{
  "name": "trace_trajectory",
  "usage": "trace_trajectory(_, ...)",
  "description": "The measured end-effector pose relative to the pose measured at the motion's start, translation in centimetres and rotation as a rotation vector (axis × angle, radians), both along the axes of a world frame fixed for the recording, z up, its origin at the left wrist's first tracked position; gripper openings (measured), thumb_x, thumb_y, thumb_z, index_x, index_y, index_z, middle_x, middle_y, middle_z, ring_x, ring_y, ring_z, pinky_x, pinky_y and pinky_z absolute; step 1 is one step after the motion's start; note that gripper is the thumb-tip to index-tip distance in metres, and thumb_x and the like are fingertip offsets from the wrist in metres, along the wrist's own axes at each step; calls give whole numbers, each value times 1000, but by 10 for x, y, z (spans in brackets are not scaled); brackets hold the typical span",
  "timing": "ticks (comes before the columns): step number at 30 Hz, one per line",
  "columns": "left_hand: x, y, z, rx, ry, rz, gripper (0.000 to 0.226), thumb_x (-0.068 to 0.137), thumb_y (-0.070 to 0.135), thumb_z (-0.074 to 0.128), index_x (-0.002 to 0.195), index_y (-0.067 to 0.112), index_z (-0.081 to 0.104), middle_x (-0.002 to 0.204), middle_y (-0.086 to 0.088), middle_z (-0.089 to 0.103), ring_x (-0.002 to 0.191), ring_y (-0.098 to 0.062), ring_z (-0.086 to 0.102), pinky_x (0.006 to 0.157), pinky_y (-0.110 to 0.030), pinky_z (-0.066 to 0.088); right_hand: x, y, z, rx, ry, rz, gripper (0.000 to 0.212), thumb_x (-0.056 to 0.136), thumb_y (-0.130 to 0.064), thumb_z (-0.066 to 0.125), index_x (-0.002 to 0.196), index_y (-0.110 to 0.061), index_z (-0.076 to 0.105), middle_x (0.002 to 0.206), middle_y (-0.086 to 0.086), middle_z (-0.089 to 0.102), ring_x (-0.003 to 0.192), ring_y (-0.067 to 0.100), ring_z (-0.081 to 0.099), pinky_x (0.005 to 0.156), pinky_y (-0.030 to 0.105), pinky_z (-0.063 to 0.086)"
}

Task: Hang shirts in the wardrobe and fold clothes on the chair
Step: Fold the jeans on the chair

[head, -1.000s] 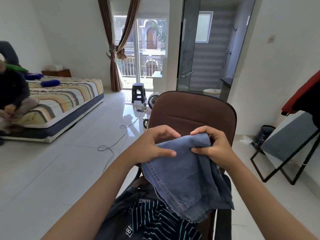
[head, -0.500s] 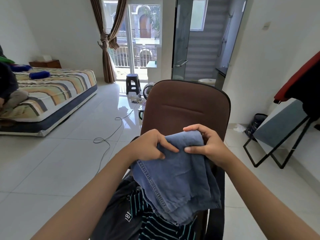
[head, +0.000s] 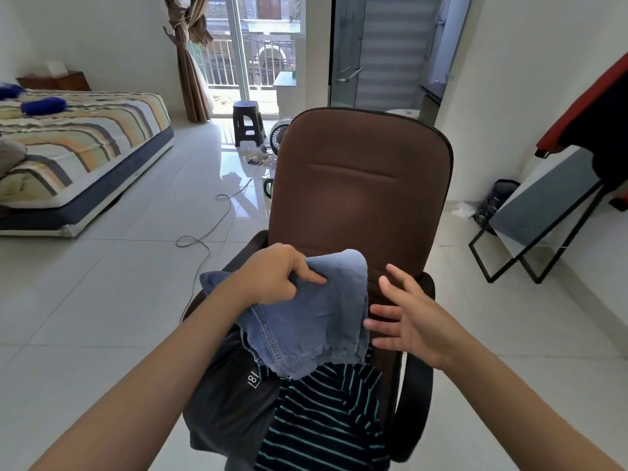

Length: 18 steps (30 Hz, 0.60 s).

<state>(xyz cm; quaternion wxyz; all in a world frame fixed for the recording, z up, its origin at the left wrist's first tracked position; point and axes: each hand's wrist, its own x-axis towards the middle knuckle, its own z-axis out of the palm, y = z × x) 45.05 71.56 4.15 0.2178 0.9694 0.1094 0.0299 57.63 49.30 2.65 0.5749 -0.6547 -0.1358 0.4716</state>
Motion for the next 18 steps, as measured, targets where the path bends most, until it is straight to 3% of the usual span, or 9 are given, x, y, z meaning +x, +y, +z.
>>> trace_trajectory(3,-3,-5,-15,34,-8,-24,68,59,-2,47,98,49,69,78,28,63,70,-5,50,68,-36,50,0,9,-6,-44,67,182,74,86,-66,40,147,-51,1,121,23,61,95,34,70,79,49,56)
trace_trajectory(6,-5,-20,-27,126,6,-94,64,65,-3,49,98,48,70,81,18,65,75,-6,34,67,-35,46,-3,20,-16,-108,120,229,87,75,-79,32,150,-43,7,132,28,51,95,35,70,82,49,55)
trace_trajectory(11,-12,-33,-39,194,-118,-178,63,56,0,43,92,42,74,79,17,68,70,-14,40,51,-16,24,-7,18,-32,-115,-115,226,68,83,-69,34,142,-61,1,131,19,52,92,29,72,83,50,57)
trace_trajectory(13,-14,-35,-45,222,-156,-230,62,52,-1,46,88,41,74,74,17,67,63,-16,44,49,-16,29,-4,13,-34,-96,-38,238,66,87,-65,37,145,-55,9,135,19,50,95,30,70,79,46,58)
trace_trajectory(15,-13,-38,-52,263,-156,-267,61,51,0,48,88,41,74,71,16,66,62,-15,43,49,-26,40,-2,11,-37,-78,144,192,61,91,-61,40,147,-38,28,131,19,56,99,34,69,79,48,58)
trace_trajectory(18,-10,-44,-60,263,-148,-286,62,53,0,48,91,42,74,74,15,67,64,-14,41,52,-33,44,0,14,-42,-103,366,29,49,90,-57,50,122,-20,55,111,21,68,93,38,70,79,50,55)
